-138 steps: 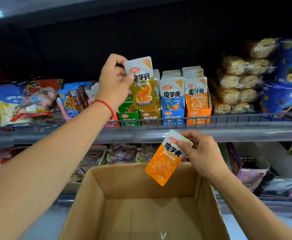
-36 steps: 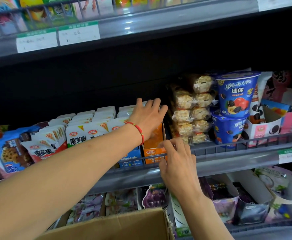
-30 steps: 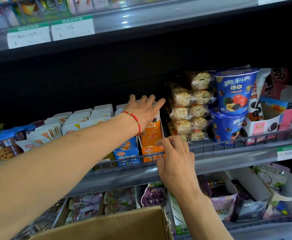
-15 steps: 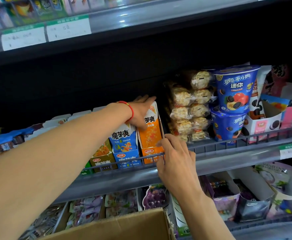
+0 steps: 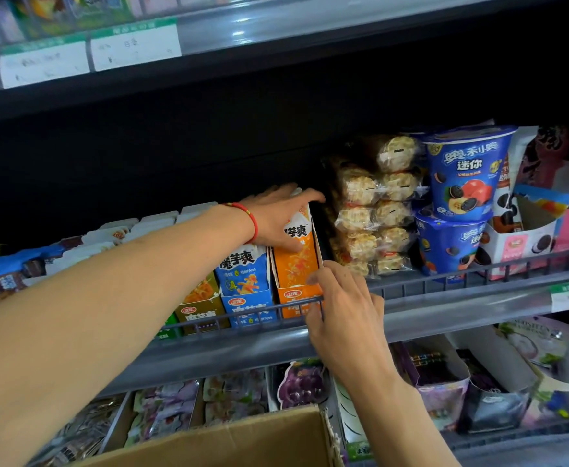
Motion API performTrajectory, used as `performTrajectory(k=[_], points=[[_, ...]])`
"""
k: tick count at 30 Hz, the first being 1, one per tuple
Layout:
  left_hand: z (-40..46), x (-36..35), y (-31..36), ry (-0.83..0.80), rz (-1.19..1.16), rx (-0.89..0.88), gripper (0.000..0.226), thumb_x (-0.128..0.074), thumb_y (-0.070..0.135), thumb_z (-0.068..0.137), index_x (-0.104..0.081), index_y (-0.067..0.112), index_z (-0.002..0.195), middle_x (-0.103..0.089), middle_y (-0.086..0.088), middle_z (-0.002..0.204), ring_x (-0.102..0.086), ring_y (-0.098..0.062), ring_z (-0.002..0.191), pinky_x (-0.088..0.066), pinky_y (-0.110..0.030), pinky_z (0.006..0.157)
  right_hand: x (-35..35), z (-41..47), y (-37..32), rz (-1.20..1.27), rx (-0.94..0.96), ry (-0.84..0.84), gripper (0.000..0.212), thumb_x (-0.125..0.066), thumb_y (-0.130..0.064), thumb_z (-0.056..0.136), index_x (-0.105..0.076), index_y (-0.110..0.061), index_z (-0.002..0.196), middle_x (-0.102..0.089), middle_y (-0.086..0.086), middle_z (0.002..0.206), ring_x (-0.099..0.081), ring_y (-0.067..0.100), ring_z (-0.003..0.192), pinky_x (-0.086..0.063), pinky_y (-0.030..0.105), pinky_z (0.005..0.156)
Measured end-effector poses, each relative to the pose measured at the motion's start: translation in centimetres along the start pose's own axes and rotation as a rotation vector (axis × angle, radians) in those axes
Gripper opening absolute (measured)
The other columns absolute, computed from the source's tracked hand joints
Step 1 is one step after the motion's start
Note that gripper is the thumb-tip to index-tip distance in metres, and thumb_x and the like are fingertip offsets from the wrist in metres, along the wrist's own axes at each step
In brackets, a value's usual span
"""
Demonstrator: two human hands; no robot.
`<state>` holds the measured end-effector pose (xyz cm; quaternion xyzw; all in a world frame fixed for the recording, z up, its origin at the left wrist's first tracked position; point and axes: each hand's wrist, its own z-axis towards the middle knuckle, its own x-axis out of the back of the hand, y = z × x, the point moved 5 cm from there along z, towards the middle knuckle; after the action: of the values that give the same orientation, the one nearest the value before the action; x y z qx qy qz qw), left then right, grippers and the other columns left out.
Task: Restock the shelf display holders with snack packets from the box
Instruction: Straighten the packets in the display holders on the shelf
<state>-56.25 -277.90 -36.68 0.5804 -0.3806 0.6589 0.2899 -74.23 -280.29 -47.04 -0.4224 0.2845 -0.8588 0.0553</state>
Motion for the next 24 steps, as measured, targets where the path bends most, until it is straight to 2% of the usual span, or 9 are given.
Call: performTrajectory(k=[3,8,10,13,15,16,18,20,24], points=[[-0.2,0.0,0.2,-0.020,0.052,0.000,0.078,-0.076,0.051,0.082,-0.030,0.045,0.144,-0.019,-0.007,0.164,-0.032,-0.033,0.146,-0.044,-0.054,0.108,0.0,0.0,0.0,-0.014,0.001,-0.016,0.035,-0.057,-0.016,0.095,-0.050,-0.031,0.126,-0.044,-0.016,0.137,-0.041,0.012,0.127,-0.034,0.040,0.097],[-0.7,0.3,0.3,-0.049,0.012,0.017,0.098,-0.077,0.056,0.080,-0.015,0.048,0.156,-0.007,-0.007,0.169,-0.014,-0.032,0.154,-0.030,-0.052,0.118,-0.1,0.0,0.0,-0.020,-0.002,-0.007,0.035,-0.058,-0.017,0.095,-0.050,-0.032,0.125,-0.045,-0.015,0.137,-0.042,0.013,0.127,-0.035,0.042,0.097],[-1.2,0.9,0.3,-0.037,-0.102,0.033,0.105,-0.078,0.054,0.080,-0.010,0.042,0.159,-0.017,-0.006,0.168,-0.025,-0.029,0.152,-0.033,-0.044,0.116,-0.1,0.0,0.1,-0.029,-0.002,-0.006,0.036,-0.058,-0.017,0.095,-0.049,-0.032,0.127,-0.044,-0.015,0.139,-0.042,0.013,0.128,-0.036,0.043,0.098],[-2.2,2.4,-0.4,-0.025,-0.278,0.115,0.105,-0.080,0.044,0.082,-0.012,0.032,0.160,-0.044,-0.002,0.155,-0.057,-0.018,0.125,-0.050,-0.027,0.094,-0.3,0.1,0.2,-0.022,-0.004,-0.014,0.040,-0.058,-0.017,0.095,-0.049,-0.033,0.130,-0.044,-0.015,0.142,-0.042,0.014,0.130,-0.036,0.045,0.099],[-3.1,3.2,-1.1,-0.045,-0.345,0.193,0.103,-0.080,0.038,0.084,-0.014,0.028,0.161,-0.046,-0.002,0.154,-0.059,-0.015,0.121,-0.052,-0.024,0.088,-0.2,0.1,0.1,-0.020,-0.007,-0.023,0.043,-0.058,-0.018,0.095,-0.047,-0.032,0.134,-0.042,-0.014,0.145,-0.041,0.014,0.132,-0.035,0.045,0.100],[-3.6,3.5,-1.7,-0.053,-0.359,0.239,0.101,-0.080,0.038,0.084,-0.016,0.025,0.161,-0.045,-0.002,0.155,-0.057,-0.017,0.125,-0.052,-0.026,0.094,-0.1,0.1,0.1,-0.015,-0.005,-0.023,0.045,-0.058,-0.018,0.096,-0.047,-0.031,0.137,-0.042,-0.013,0.147,-0.041,0.014,0.134,-0.035,0.045,0.102],[-4.6,3.5,-2.7,-0.100,-0.425,0.329,0.088,-0.080,0.037,0.084,-0.032,0.017,0.155,-0.052,-0.004,0.150,-0.060,-0.020,0.126,-0.052,-0.036,0.103,0.4,0.2,-0.2,0.010,0.000,0.006,0.050,-0.058,-0.016,0.095,-0.046,-0.027,0.142,-0.042,-0.009,0.151,-0.041,0.016,0.137,-0.034,0.044,0.105],[-5.5,2.8,-2.8,-0.170,-0.534,0.359,0.058,-0.078,0.029,0.087,-0.053,0.015,0.137,-0.068,-0.004,0.128,-0.072,-0.019,0.106,-0.060,-0.041,0.093,1.1,0.4,-1.1,0.037,0.038,0.058,0.052,-0.059,-0.010,0.094,-0.047,-0.021,0.143,-0.048,-0.005,0.149,-0.047,0.017,0.134,-0.034,0.039,0.103],[-6.0,2.1,-2.0,-0.183,-0.489,0.314,0.021,-0.071,0.028,0.091,-0.063,0.025,0.110,-0.074,0.006,0.095,-0.073,-0.011,0.078,-0.061,-0.028,0.071,1.8,4.0,-3.6,0.239,0.060,0.023,0.053,-0.057,-0.006,0.096,-0.042,-0.013,0.147,-0.050,0.002,0.146,-0.051,0.019,0.127,-0.038,0.023,0.095]])
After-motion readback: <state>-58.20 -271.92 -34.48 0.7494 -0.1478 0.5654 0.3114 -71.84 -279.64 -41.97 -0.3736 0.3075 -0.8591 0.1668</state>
